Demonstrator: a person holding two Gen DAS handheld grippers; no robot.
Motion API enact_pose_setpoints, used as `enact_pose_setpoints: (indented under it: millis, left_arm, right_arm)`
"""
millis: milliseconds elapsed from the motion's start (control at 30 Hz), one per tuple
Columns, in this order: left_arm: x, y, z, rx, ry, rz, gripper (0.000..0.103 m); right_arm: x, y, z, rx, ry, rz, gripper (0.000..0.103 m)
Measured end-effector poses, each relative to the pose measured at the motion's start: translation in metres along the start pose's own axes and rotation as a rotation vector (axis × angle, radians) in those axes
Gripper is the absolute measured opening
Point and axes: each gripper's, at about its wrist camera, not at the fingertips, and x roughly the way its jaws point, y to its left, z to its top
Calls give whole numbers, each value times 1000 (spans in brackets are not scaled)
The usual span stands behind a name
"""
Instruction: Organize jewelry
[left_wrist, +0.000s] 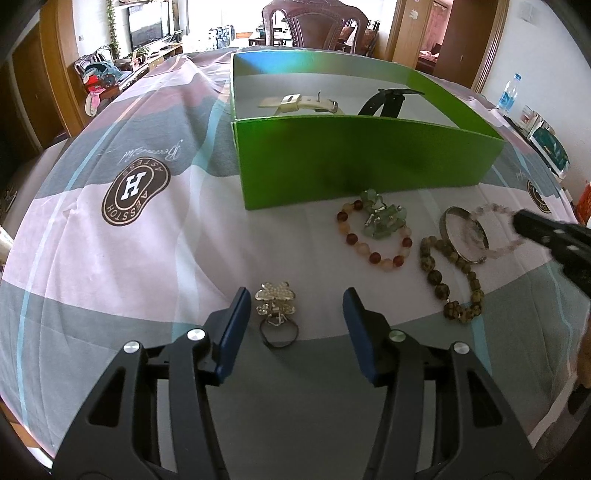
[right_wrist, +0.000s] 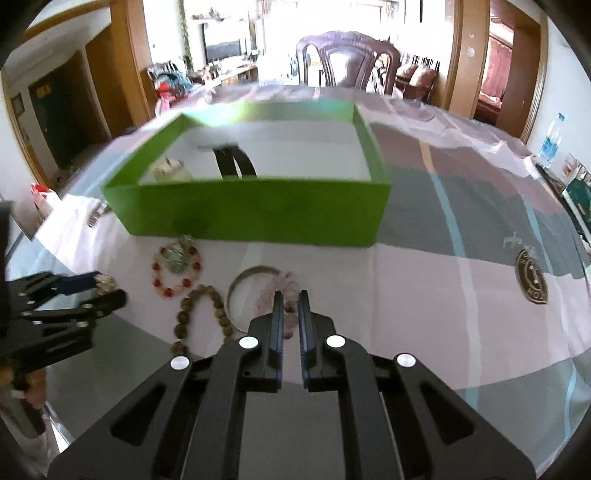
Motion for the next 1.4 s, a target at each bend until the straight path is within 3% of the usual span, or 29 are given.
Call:
enact_pose_setpoints:
  millis: [133,267,333,400,467,667,900,933,967,1000,1033,1267,1400]
  left_arm:
    - [1,0,0,-1,0,1,52]
    - [0,0,0,5,0,-2,52]
    - [0,1,0,7,0,-4,52]
    - [0,2,0,8,0,-7,52]
    - [-1,5,-1,8,-1,-15,52]
    - [0,8,-1,-1,-6,-14,52]
    - [0,7,1,-1,-11,16,32]
    - [0,6,1,-2,-13,18,28]
    - [0,6,1,-3,-14,19,27]
    - [0,5,1,-2,-18,25,25]
    - [1,4,1,-1,-23,36,21]
    - [-7,6,1,-18,-53,14,21]
    - [-21,8,5,-19,-87,19,21]
  right_arm:
    - [-20,-5,-3,11,-28,-25,8]
    - [-4,-15,-17,42,44,-72,8]
    - [6,-20,-24,66,87,-95,13]
    - [11,-24,-30,84,106,-96,33]
    - [12,-25,-32,84,101,-110,39]
    - [20,-23,-35,73,115,-115,40]
    - [24,-19,-39,62,108,-96,36]
    - [23,-17,-40,57,105,-90,31]
    - [23,-16,-39,51,102,-83,16]
    - [22,-14,-40,41,101,-77,9]
    - [22,-12,-40,32,100,-77,9]
    - [14,-7,-39,23,77,-88,8]
    - [-5,-3,-28,12,18,-83,8]
